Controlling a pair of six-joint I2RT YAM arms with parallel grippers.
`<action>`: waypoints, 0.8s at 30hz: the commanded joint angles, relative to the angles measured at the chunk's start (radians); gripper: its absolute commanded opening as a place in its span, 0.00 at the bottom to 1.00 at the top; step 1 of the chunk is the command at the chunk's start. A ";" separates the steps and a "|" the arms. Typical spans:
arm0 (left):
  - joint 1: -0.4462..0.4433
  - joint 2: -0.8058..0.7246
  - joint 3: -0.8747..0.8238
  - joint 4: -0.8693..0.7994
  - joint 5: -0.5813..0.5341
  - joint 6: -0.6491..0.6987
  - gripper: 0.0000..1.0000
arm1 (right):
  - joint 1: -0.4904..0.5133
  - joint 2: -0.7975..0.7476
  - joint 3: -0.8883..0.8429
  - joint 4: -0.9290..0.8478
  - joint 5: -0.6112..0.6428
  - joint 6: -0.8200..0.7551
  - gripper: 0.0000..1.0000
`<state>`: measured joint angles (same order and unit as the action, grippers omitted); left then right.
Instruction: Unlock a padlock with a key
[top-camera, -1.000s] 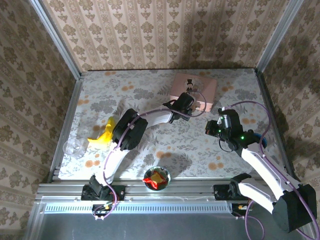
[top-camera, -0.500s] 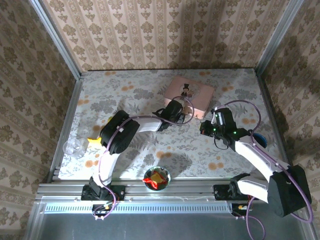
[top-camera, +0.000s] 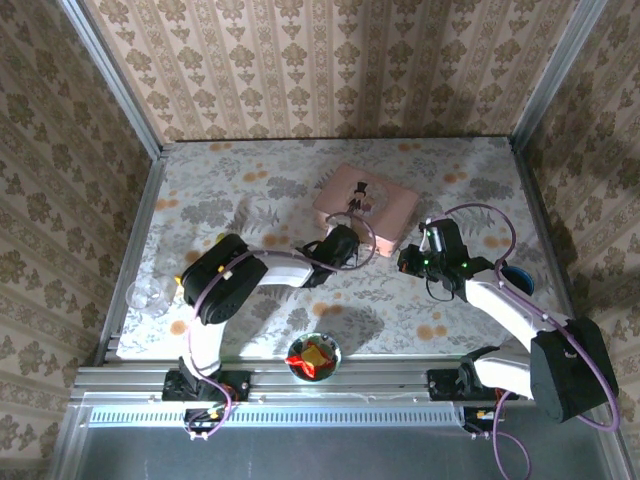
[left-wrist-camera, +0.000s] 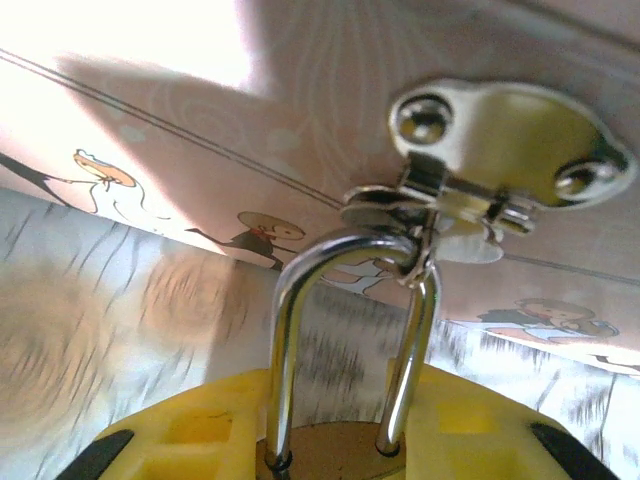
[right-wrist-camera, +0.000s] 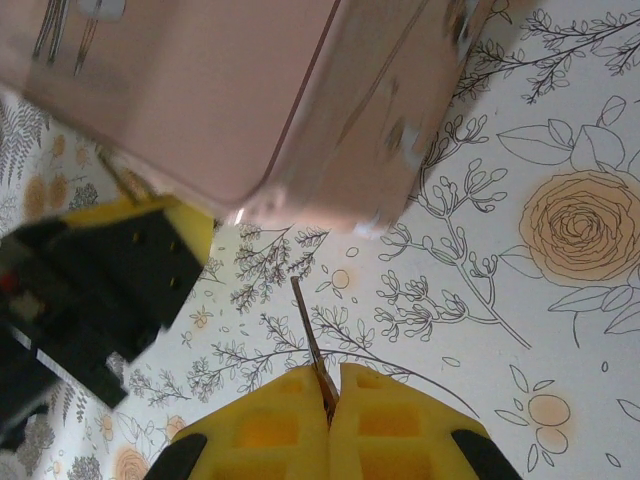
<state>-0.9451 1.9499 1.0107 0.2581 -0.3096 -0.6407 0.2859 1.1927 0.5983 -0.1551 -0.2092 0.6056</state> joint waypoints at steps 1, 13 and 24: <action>-0.034 -0.105 -0.066 0.018 -0.148 -0.090 0.00 | 0.005 0.024 -0.012 0.046 -0.049 -0.018 0.00; -0.058 -0.001 0.025 0.081 0.048 -0.104 0.00 | 0.087 0.043 -0.045 0.055 -0.003 0.016 0.00; -0.042 0.037 0.060 0.115 0.154 -0.077 0.00 | 0.125 0.002 -0.032 0.025 0.028 0.002 0.00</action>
<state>-0.9791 1.9701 1.0435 0.2539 -0.2756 -0.7349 0.4057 1.1641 0.5220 -0.1215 -0.2165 0.6136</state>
